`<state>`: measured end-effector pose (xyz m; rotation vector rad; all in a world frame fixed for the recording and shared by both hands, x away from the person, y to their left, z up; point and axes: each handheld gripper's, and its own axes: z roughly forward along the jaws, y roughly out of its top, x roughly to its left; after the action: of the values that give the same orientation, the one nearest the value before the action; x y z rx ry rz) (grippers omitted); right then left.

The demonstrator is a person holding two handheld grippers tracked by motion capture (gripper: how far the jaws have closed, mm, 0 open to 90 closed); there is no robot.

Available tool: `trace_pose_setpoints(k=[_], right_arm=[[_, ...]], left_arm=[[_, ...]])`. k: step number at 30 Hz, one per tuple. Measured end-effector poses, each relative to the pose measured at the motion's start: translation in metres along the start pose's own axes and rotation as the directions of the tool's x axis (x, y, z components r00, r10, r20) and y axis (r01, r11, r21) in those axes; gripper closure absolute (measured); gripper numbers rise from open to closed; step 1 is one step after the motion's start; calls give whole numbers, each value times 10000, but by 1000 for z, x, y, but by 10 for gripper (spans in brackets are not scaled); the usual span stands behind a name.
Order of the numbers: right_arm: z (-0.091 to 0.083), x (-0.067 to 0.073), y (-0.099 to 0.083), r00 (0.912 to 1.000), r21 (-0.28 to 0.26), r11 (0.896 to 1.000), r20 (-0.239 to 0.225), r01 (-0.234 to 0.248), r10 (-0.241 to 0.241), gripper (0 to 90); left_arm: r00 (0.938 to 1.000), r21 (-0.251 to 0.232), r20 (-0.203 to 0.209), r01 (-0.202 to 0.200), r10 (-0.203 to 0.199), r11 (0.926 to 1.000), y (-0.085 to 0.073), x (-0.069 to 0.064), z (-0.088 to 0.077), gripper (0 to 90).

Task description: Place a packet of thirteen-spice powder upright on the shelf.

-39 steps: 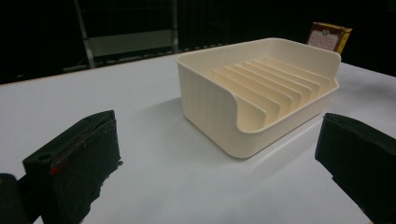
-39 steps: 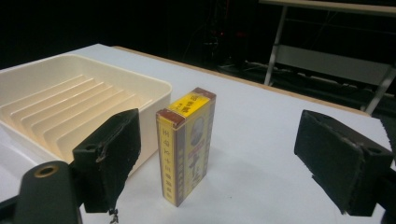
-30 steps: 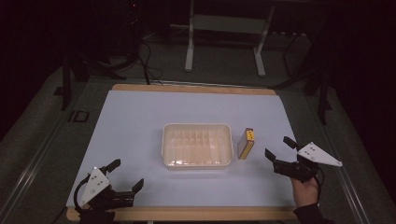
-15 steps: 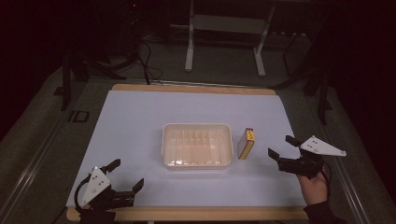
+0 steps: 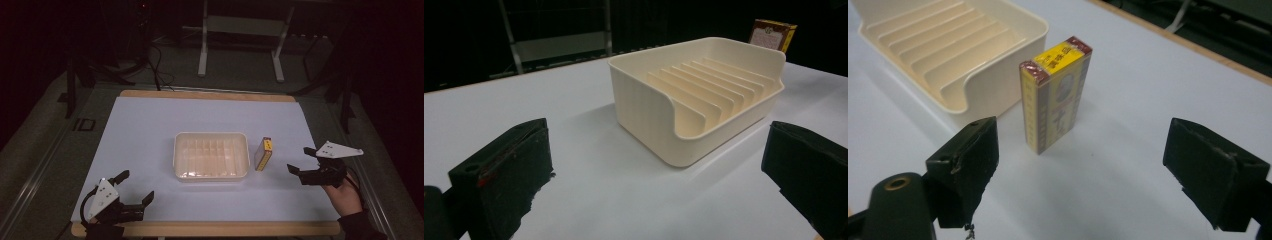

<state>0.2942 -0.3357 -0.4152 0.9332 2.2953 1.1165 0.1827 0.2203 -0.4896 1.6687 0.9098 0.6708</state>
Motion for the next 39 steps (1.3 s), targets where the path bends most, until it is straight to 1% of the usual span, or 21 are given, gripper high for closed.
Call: trace_pose_setpoints(k=[1,4,7,10,12,14,16,18,19,20,21,22,23,25,26,28,31,33,37,38,39], right_arm=[[0,0,1,10000,95,10000,-62,20,-20,147],[1,-3,5,9985,546,9983,-519,203,-175,146],[3,-3,8,9948,1043,9930,-905,554,-460,146],[5,-3,11,9902,1640,9847,-1346,597,-376,146],[6,-4,13,9879,1892,9795,-1497,690,-407,146],[6,-5,15,9847,2129,9728,-1650,915,-565,146],[7,-4,17,9776,2345,9644,-1962,1220,-760,140],[8,-2,19,9697,2620,9504,-2177,1673,-1107,137],[9,-1,19,9641,2744,9447,-2401,1794,-1133,136],[10,0,20,9559,2911,9354,-2671,2008,-1221,138],[11,1,20,9497,3075,9251,-2827,2227,-1346,139],[12,2,21,9460,3239,9181,-2966,2285,-1308,140],[13,2,21,9421,3368,9130,-3121,2303,-1225,141],[15,1,22,9353,3525,9036,-3322,2432,-1221,141],[16,1,22,9318,3700,8956,-3445,2470,-1147,143],[18,1,22,9276,3956,8815,-3565,2579,-1115,146],[20,0,23,9208,4240,8666,-3783,2633,-947,150],[22,2,24,9139,4468,8475,-3930,2866,-1019,152],[25,6,26,8951,4796,8086,-4285,3408,-1231,152],[25,8,26,8905,4911,7961,-4373,3537,-1259,154],[26,9,27,8854,4967,7875,-4466,3649,-1285,165]], left_arm=[[10000,20,7,-10,10,10000,0,0,0,0],[10000,28,22,-5,5,10000,0,0,0,0],[10000,27,33,-10,10,10000,0,-1,0,0],[10000,27,35,-16,16,10000,0,-1,0,0],[10000,41,34,-23,22,10000,0,-1,0,0],[10000,40,53,-9,9,10000,0,-1,0,0],[10000,44,75,-16,15,10000,0,-1,0,0],[10000,60,88,-27,26,10000,0,-1,0,0],[10000,62,85,-22,22,10000,0,-1,0,0],[10000,57,81,-16,16,10000,0,-1,0,0],[10000,53,79,-18,17,10000,0,-1,0,0],[10000,54,84,-18,18,10000,0,-1,0,1],[10000,54,91,-19,19,10000,0,-1,0,1],[9999,67,101,-25,24,10000,0,-1,0,0],[9999,68,111,-28,27,10000,0,-1,0,0],[9999,90,115,-51,50,9999,0,-1,0,0],[9999,100,106,-51,50,9999,0,-1,0,0],[9999,79,105,-28,27,10000,0,-1,0,1],[9999,74,109,-16,15,10000,0,-1,0,0],[9999,81,113,-19,18,10000,0,-1,0,1],[9999,87,120,-27,26,10000,0,-1,0,0]])
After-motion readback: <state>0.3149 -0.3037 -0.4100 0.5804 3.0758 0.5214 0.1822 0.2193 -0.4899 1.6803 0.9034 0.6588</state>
